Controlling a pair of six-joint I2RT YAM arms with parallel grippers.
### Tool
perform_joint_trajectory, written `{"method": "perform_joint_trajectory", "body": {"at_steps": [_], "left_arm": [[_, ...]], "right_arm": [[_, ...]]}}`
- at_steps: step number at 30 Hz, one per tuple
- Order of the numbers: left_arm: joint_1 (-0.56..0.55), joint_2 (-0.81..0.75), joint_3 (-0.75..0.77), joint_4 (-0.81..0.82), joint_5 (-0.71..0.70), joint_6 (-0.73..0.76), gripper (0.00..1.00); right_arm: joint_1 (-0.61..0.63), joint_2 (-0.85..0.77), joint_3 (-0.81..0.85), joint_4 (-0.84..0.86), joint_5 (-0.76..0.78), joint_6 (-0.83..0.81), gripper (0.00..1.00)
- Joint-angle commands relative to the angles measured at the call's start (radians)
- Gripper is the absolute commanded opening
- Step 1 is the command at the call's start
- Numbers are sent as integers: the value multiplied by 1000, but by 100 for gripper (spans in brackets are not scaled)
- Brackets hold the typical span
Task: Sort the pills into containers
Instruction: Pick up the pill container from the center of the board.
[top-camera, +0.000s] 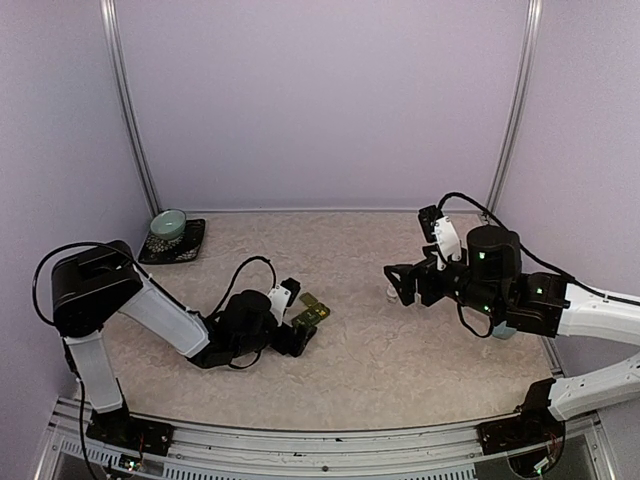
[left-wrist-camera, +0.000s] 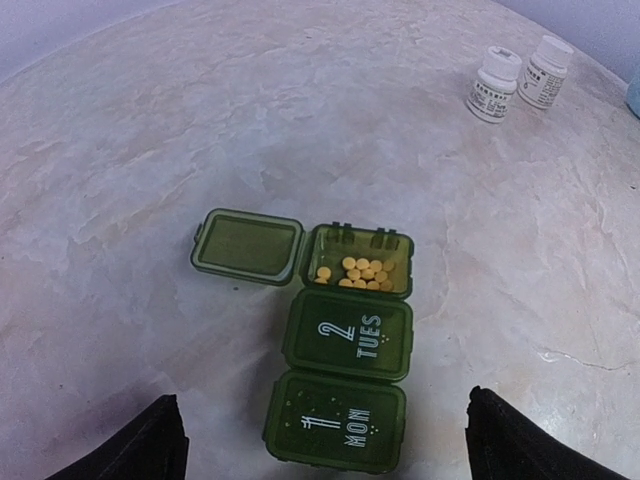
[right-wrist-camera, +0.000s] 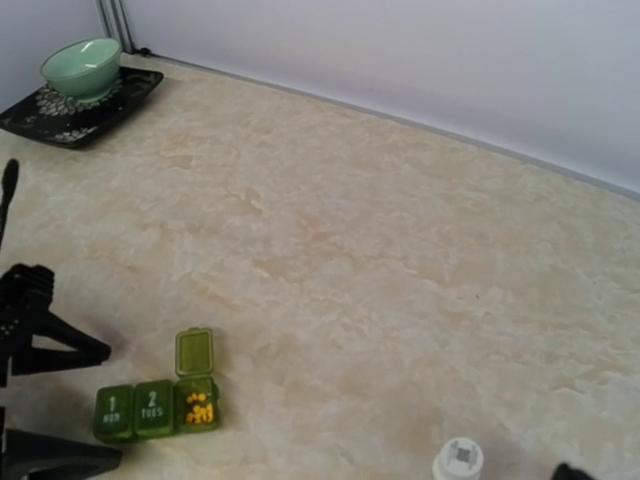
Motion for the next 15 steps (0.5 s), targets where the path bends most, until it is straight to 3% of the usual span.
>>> {"method": "perform_joint_trajectory", "body": {"at_steps": [1, 15], "left_arm": [[17, 37, -13, 92, 74, 29, 92], [57, 121, -12, 183, 172, 48, 77]], "right_arm": [[-12, 10, 37, 12, -20, 3, 100], [-13, 29, 49, 10, -47, -4, 100]]}}
